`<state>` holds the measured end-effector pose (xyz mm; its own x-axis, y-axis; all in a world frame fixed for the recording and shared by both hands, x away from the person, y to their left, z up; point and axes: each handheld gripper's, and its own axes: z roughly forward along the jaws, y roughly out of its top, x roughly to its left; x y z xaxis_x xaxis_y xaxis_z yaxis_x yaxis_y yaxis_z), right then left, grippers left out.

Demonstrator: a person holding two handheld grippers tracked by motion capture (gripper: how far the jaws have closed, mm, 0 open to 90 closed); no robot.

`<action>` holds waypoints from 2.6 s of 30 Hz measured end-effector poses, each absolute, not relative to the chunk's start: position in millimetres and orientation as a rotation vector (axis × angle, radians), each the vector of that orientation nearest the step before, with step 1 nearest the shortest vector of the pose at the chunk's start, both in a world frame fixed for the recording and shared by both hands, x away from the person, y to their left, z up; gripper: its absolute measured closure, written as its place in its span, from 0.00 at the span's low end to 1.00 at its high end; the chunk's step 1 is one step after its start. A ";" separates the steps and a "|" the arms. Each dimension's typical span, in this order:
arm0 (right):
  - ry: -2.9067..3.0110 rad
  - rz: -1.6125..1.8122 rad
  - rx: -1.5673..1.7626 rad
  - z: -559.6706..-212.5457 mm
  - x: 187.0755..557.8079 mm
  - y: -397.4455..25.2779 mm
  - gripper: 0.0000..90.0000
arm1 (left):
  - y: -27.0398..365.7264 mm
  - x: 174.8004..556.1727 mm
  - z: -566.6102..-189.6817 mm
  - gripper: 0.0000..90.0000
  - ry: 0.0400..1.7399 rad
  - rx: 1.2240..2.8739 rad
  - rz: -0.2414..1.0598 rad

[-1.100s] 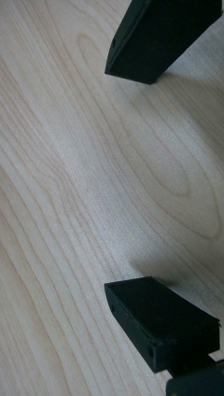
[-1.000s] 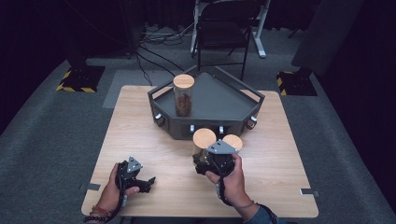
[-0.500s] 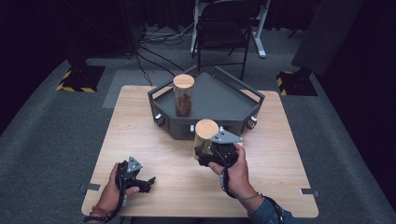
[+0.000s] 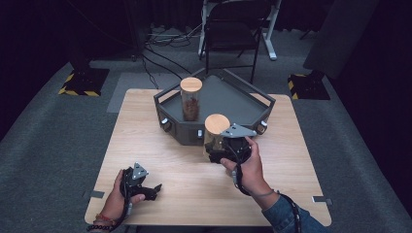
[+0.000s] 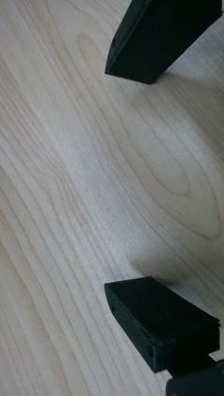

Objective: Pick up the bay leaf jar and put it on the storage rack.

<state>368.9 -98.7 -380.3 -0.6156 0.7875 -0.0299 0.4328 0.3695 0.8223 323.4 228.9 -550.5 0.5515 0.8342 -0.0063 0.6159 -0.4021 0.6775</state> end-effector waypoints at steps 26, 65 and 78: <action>2.197 1.116 1.035 -356.1 405.0 -112.5 0.27 | 228.9 323.4 -550.5 0.01 1.161 2.154 0.444; 2.150 1.116 1.033 -339.9 465.1 -103.5 0.27 | 229.0 323.5 -550.5 0.01 1.161 2.155 0.445; 2.136 1.118 1.058 -344.1 486.8 -101.8 0.27 | 229.0 323.5 -550.5 0.01 1.161 2.155 0.444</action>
